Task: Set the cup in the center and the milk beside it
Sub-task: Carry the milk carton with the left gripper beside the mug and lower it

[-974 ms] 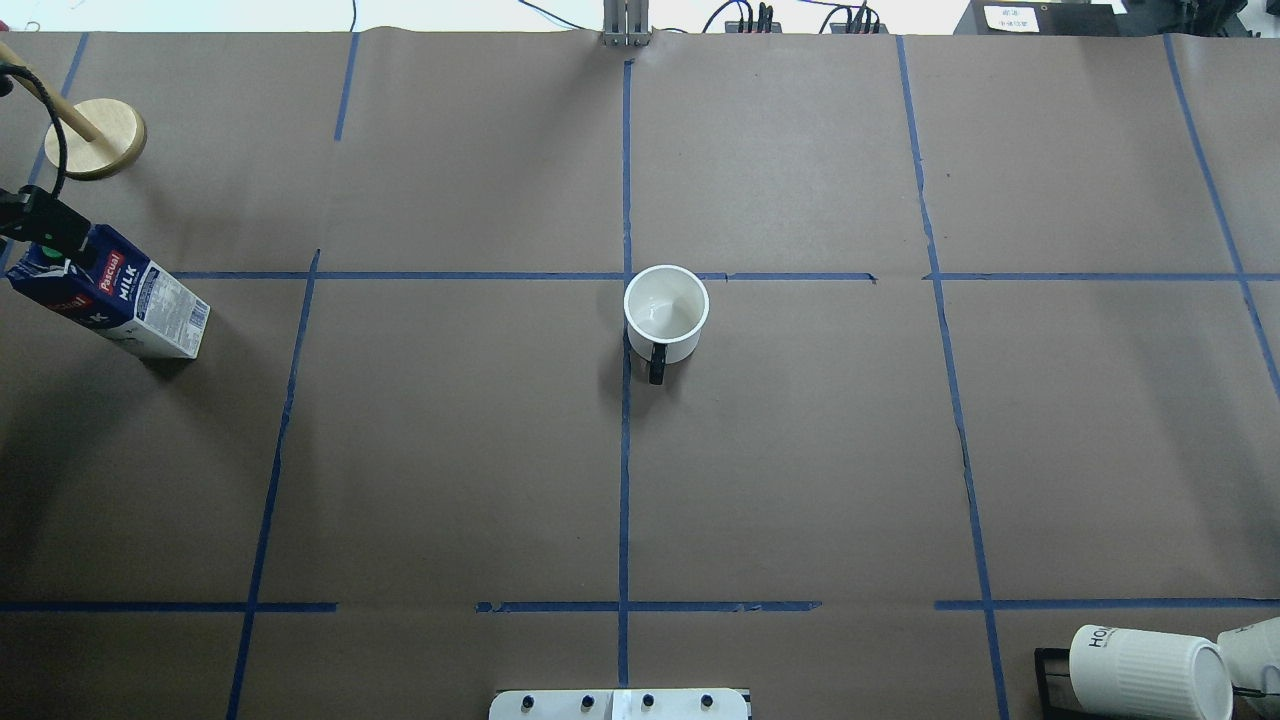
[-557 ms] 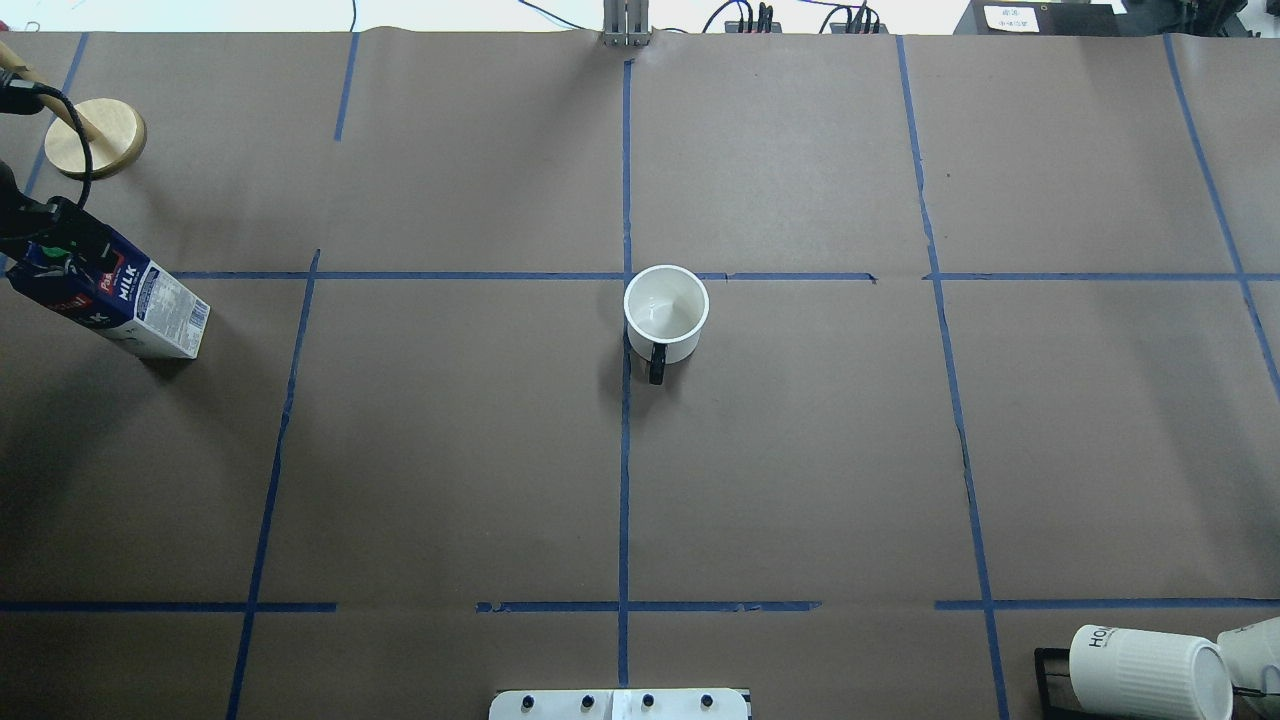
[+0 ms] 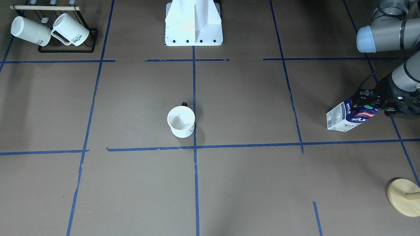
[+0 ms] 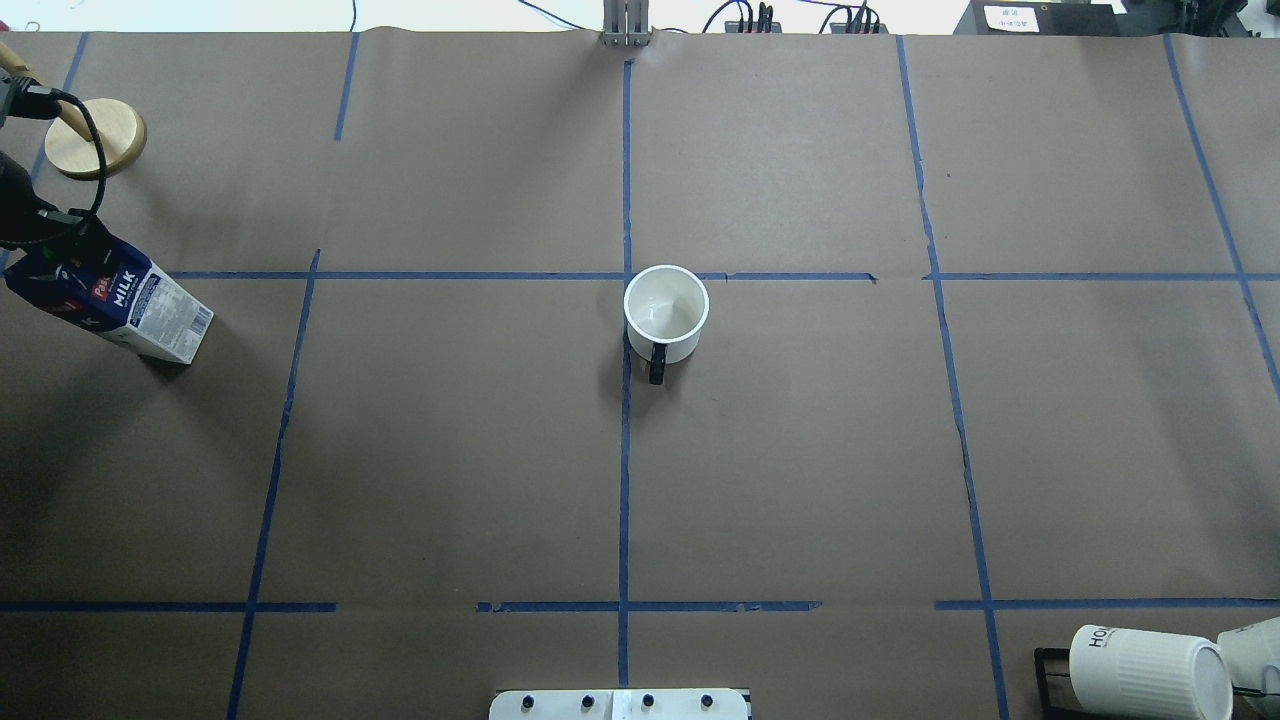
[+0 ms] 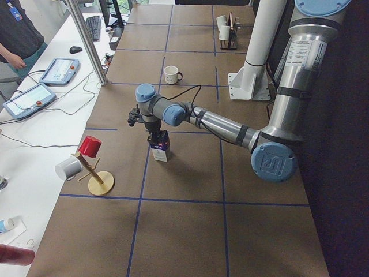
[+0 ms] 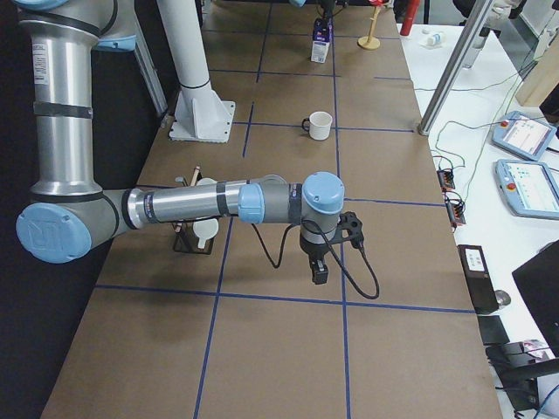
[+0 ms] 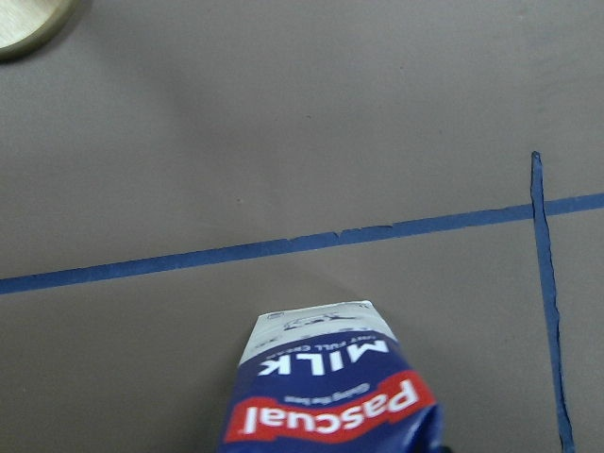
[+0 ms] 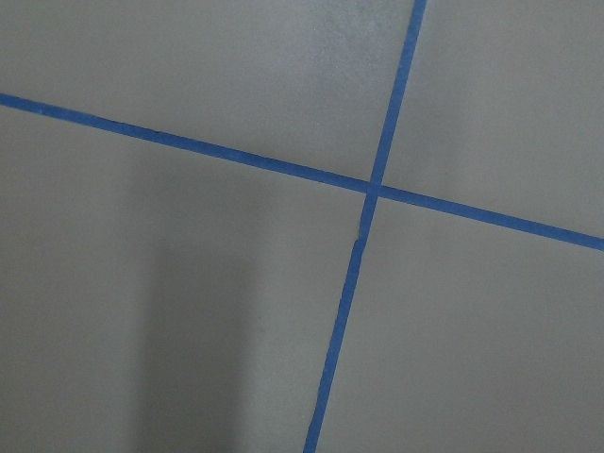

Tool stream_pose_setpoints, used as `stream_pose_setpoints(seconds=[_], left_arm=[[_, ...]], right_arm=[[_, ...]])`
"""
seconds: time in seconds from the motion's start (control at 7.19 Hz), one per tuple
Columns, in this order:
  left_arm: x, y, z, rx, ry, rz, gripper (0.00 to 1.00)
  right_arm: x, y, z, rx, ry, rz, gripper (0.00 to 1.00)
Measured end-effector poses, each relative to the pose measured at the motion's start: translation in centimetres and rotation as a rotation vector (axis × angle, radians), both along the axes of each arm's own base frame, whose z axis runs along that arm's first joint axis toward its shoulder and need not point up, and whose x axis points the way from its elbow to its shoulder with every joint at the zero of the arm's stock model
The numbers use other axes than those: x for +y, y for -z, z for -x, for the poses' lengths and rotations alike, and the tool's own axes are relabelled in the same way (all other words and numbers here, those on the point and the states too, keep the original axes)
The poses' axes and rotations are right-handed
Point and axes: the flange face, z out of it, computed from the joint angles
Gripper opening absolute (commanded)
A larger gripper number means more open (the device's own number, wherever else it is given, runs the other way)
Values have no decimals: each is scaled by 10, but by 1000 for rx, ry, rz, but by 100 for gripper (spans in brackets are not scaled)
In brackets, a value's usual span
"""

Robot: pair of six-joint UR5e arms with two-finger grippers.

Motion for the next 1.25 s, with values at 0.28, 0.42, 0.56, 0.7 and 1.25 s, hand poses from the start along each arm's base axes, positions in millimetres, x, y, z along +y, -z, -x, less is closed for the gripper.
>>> stream_pose_setpoints(seconds=[0.28, 0.42, 0.56, 0.7, 1.25], left_arm=[[-9, 39, -4, 3, 7, 3, 40], [-15, 76, -7, 0, 18, 20, 41], [-20, 120, -16, 4, 43, 49, 41], [-21, 163, -42, 19, 70, 87, 41], [-4, 325, -253, 8, 158, 191, 41]], right_arm=[[0, 0, 0, 0, 0, 2, 100], [0, 0, 0, 0, 0, 2, 100], [0, -1, 0, 0, 0, 2, 100], [1, -1, 0, 0, 0, 3, 100], [3, -3, 0, 0, -1, 8, 100]])
